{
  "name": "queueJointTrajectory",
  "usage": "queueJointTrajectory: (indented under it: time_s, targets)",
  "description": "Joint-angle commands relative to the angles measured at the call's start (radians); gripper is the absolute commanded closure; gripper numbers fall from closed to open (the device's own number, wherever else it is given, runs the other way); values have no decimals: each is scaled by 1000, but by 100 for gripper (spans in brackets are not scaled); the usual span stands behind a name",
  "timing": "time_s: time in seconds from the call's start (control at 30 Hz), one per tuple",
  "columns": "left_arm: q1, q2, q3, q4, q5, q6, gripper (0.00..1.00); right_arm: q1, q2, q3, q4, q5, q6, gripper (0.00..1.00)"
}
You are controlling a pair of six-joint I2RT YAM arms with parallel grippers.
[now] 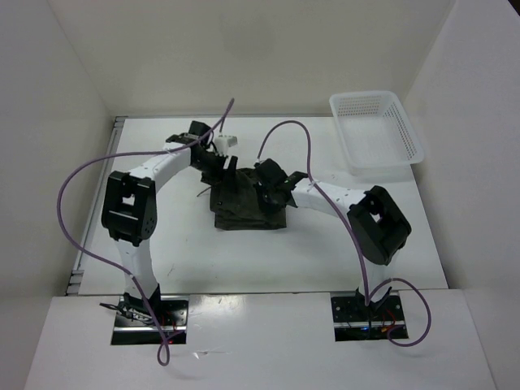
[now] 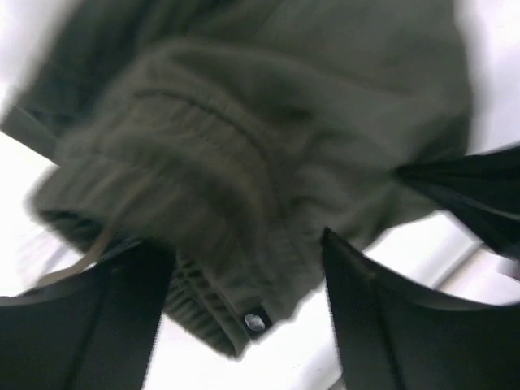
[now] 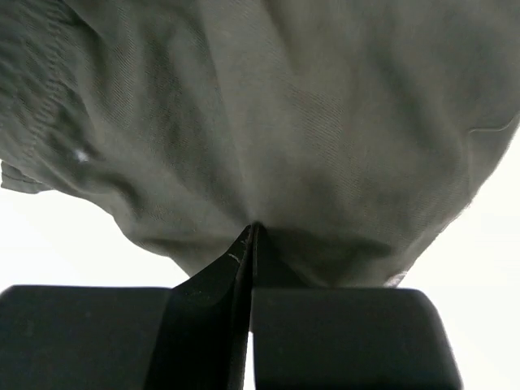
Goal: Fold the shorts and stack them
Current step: Fold the shorts
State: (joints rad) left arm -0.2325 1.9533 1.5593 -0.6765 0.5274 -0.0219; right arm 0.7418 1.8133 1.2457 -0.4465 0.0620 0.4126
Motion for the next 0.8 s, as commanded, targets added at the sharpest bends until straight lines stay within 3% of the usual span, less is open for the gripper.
queueJointTrajectory:
  time_s: [0.0,0.03,0.07,0.13,0.23,0.4,0.53,0.6,0.63,0.77]
  targets:
    - [-34,45,-80,32,-151,22,23,5,17,-22,43,-22,32,99]
    - [-34,45,-93,50,-194,22,30,5,17,-31,54,-34,32,99]
    - [-34,55,-102,51,-237,22,45,5,33,-31,54,-34,32,99]
    - [-34,55,-122,77,-334,22,57,5,58,-31,54,-34,41,100]
    - [-25,33,-136,77,-349,22,73,5,69,-43,64,-34,41,100]
    - [-25,24,-136,46,-265,22,74,-4,69,-52,65,-34,41,100]
    - [-4,-4,-122,-9,-152,22,55,-4,-10,-43,92,-80,18,96]
    - [7,-33,-88,-50,-95,22,46,-15,-64,-9,112,-80,-11,82]
    - [18,-48,-75,-64,-83,22,43,-15,-104,26,124,-67,-11,65]
    - [28,-85,-24,-138,-44,22,37,-97,-86,151,115,-80,-75,49]
